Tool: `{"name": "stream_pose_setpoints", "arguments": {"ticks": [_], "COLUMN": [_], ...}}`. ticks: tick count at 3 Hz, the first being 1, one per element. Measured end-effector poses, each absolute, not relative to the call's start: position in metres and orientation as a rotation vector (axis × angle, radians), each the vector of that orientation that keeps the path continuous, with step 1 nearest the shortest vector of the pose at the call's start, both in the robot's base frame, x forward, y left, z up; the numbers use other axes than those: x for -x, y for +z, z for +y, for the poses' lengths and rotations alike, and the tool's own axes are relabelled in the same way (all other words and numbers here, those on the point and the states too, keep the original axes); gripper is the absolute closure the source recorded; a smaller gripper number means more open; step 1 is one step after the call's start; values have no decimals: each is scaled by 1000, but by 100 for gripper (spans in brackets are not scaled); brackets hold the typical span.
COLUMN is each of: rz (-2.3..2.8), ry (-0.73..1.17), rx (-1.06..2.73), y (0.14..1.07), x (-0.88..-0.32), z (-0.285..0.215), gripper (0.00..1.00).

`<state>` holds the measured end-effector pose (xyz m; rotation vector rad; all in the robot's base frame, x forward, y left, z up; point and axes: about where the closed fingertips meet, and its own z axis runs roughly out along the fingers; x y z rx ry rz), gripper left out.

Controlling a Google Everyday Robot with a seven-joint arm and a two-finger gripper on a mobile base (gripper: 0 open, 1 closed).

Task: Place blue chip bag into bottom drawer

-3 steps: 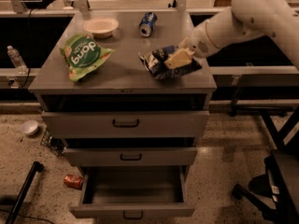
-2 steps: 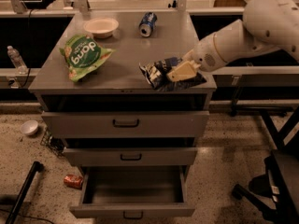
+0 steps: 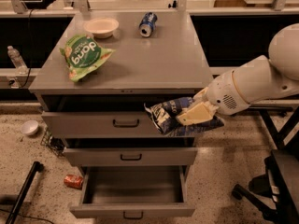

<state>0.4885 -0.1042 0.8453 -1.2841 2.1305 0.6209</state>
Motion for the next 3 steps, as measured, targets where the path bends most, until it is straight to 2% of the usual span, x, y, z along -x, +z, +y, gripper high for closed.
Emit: {"name": "stream_pose_setpoints", "arguments": {"ticks": [1, 3], "rz": [2130, 2000], "ry": [621, 716], "rx": [1284, 1393], "y": [845, 739], "x": [-489, -486], "z": [-104, -68], "gripper": [100, 100]}}
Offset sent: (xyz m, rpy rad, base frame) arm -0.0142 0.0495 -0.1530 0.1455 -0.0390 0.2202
